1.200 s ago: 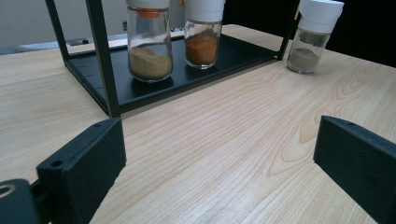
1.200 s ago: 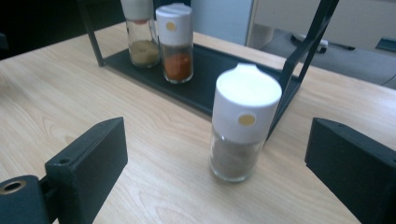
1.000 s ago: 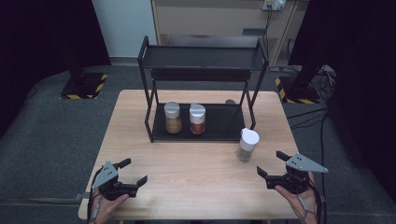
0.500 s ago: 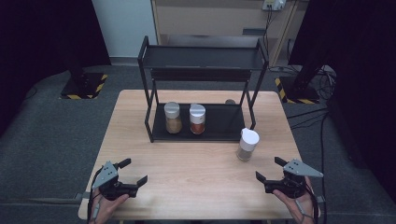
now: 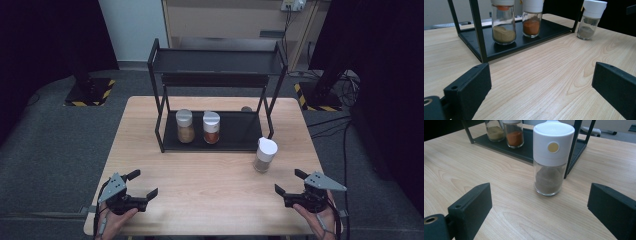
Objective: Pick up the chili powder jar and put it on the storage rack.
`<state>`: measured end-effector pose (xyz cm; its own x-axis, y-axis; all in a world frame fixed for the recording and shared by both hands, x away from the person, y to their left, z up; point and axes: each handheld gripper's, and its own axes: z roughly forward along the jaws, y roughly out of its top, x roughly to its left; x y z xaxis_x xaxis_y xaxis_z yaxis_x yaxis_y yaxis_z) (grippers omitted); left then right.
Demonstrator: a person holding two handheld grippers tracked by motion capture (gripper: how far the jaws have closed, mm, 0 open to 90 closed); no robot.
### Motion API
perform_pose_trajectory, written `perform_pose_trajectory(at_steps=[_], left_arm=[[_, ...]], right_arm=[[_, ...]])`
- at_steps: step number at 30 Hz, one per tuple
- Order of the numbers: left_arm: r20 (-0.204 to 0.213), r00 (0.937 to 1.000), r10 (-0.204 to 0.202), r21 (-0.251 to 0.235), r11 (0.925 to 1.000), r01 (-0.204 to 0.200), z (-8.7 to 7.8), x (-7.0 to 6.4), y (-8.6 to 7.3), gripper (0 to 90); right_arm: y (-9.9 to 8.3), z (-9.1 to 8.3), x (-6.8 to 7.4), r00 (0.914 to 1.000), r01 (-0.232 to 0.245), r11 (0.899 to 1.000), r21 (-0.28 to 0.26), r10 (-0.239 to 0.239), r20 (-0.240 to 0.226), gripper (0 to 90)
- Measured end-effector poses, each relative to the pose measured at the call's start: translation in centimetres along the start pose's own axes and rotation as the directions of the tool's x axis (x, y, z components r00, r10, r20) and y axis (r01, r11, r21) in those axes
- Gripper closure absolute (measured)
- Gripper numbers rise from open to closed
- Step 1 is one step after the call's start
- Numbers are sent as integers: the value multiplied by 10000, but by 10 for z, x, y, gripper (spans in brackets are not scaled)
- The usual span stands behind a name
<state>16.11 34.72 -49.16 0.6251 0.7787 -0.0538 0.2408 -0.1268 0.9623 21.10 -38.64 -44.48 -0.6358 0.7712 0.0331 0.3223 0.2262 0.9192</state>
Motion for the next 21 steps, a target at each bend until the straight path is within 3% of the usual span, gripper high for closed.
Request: perform_pose_trajectory(at_steps=[7,21], left_arm=[[17,10000,21,-38,10000,-20,0,0,0,13],[9,10000,-26,-83,10000,26,0,1,-1,13]], right_arm=[[-1,4,1,9999,159,9998,124,-159,5,60],[-2,4,-1,10000,-3,9999,120,2,64,60]])
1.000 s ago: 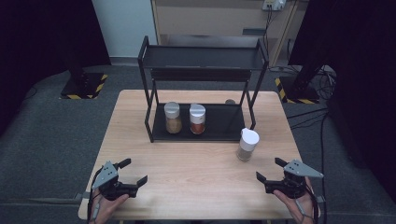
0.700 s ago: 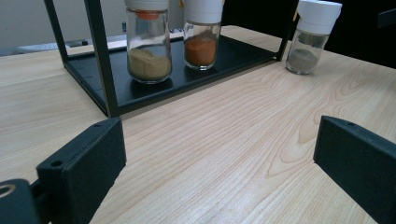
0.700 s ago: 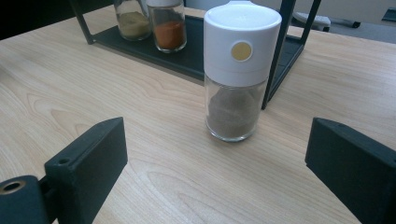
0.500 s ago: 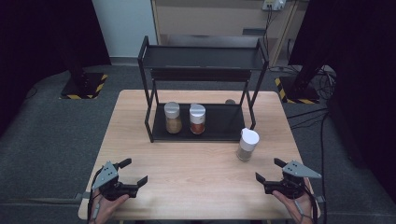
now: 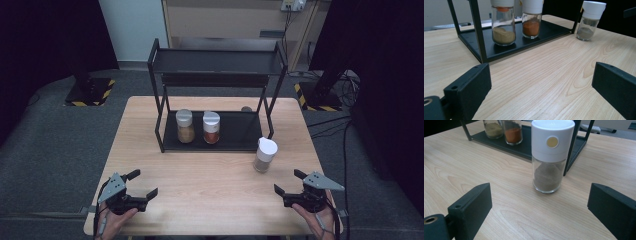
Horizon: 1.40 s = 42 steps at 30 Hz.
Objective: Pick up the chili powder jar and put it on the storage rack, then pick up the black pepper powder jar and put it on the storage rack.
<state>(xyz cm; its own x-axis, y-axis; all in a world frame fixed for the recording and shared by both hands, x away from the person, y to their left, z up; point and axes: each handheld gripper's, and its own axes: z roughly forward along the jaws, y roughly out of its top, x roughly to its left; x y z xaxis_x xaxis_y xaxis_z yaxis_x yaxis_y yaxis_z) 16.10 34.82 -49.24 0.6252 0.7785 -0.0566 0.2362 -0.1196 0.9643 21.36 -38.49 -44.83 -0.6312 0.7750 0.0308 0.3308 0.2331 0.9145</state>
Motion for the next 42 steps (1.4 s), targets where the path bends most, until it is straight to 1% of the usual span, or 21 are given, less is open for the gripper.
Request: perform_pose_trajectory(at_steps=[5,18,21,29,30,34,40,42], left_arm=[[8,10000,29,-1,10000,-29,0,0,0,14],[2,10000,18,-4,10000,-18,0,0,0,14],[0,10000,30,34,10000,-30,0,-1,1,14],[-20,10000,6,67,10000,-5,0,-1,1,14],[-27,10000,-1,61,10000,2,0,-1,1,14],[-44,10000,-5,56,10000,5,0,-1,1,14],[-56,10000,-4,65,10000,4,0,-1,1,14],[-63,10000,-2,58,10000,2,-1,-1,1,14]], right_arm=[[0,0,0,10000,-18,10000,24,18,-1,60],[0,-4,2,9999,-67,9998,-193,70,144,58],[2,-6,2,9997,-181,9994,-299,186,164,57],[12,-12,1,9994,-265,9993,-244,270,221,41],[16,-14,1,9994,-226,9995,-202,232,273,37],[24,-17,1,9994,-157,9997,-182,163,317,33],[37,-17,1,9995,-49,9999,-121,53,306,33],[40,-16,0,9997,-62,9999,-131,65,236,34]])
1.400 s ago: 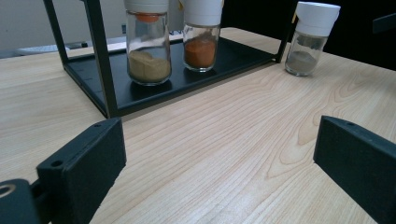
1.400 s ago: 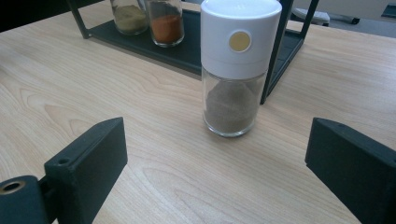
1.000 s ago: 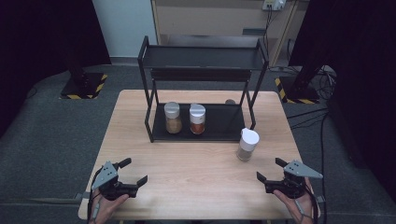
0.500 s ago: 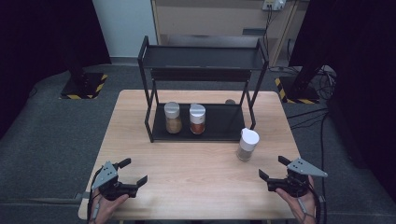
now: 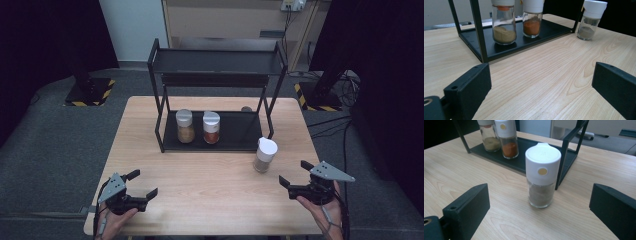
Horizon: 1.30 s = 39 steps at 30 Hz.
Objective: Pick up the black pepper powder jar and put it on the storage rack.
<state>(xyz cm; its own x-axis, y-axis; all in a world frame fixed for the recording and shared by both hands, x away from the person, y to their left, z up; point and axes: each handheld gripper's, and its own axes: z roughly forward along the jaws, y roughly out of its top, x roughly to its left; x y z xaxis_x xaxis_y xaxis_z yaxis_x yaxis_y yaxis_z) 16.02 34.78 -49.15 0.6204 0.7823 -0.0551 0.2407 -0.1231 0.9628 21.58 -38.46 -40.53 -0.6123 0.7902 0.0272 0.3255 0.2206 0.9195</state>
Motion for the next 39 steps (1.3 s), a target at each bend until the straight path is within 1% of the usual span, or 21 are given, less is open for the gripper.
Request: perform_pose_trajectory(at_steps=[10,13,19,22,24,26,30,34,39], left_arm=[[-8,10000,3,2,10000,-3,0,0,0,13],[-8,10000,4,2,10000,-4,0,0,0,13],[-2,10000,-11,-8,10000,11,0,0,0,13],[7,10000,-7,2,10000,7,0,0,0,13],[17,10000,-19,4,10000,19,0,1,0,13],[35,10000,-31,12,10000,31,0,1,0,13],[51,10000,-26,31,10000,26,0,1,0,13],[36,10000,-37,19,10000,37,0,1,0,13],[44,10000,-33,35,10000,32,0,1,0,13]], right_arm=[[21,11,-1,9998,136,9998,144,-133,-162,36],[27,16,-3,9998,77,9997,245,-73,-183,36],[35,26,-7,9998,31,9996,282,-25,-190,37],[38,31,-9,9997,-45,9995,325,53,-245,37],[41,35,-9,9999,69,9991,418,-63,-138,37],[42,39,-10,9999,9,9990,458,-2,-159,37],[45,46,-10,9999,108,9982,596,-103,-86,38],[47,55,-14,9998,-109,9976,689,119,-141,39],[48,63,-15,9999,-73,9966,820,82,-115,41]])
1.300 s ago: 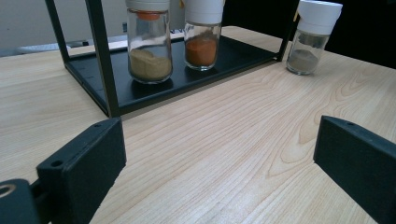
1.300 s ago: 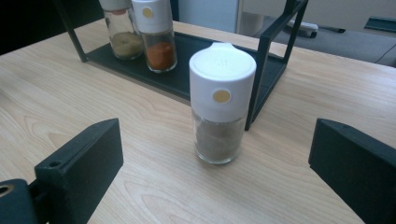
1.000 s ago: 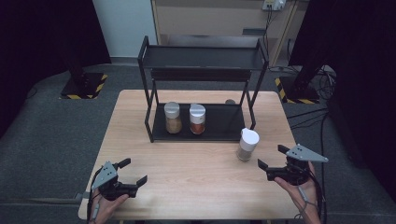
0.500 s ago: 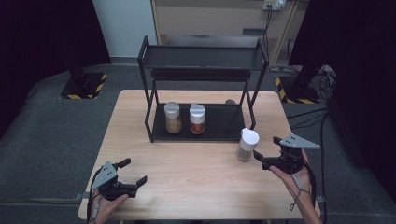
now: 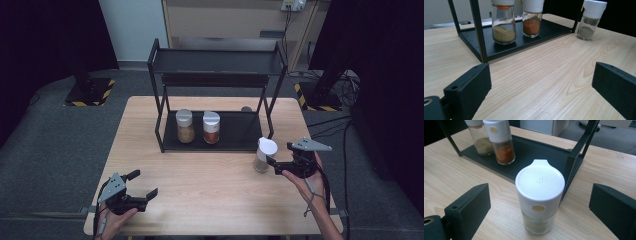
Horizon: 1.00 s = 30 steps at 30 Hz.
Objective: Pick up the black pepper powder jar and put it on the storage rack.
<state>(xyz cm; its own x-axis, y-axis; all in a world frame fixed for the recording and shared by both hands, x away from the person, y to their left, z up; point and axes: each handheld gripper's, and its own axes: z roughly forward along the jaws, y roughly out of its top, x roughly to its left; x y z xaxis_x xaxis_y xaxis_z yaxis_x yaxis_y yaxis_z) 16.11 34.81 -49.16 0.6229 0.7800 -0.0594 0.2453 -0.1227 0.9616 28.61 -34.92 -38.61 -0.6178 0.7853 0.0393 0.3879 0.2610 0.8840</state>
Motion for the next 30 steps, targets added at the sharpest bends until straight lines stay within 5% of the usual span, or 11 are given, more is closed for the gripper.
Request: perform_pose_trajectory(at_steps=[30], left_arm=[[-8,10000,19,-48,10000,-19,-1,0,0,13]], right_arm=[[5,53,4,9999,62,9977,681,-71,135,114]])
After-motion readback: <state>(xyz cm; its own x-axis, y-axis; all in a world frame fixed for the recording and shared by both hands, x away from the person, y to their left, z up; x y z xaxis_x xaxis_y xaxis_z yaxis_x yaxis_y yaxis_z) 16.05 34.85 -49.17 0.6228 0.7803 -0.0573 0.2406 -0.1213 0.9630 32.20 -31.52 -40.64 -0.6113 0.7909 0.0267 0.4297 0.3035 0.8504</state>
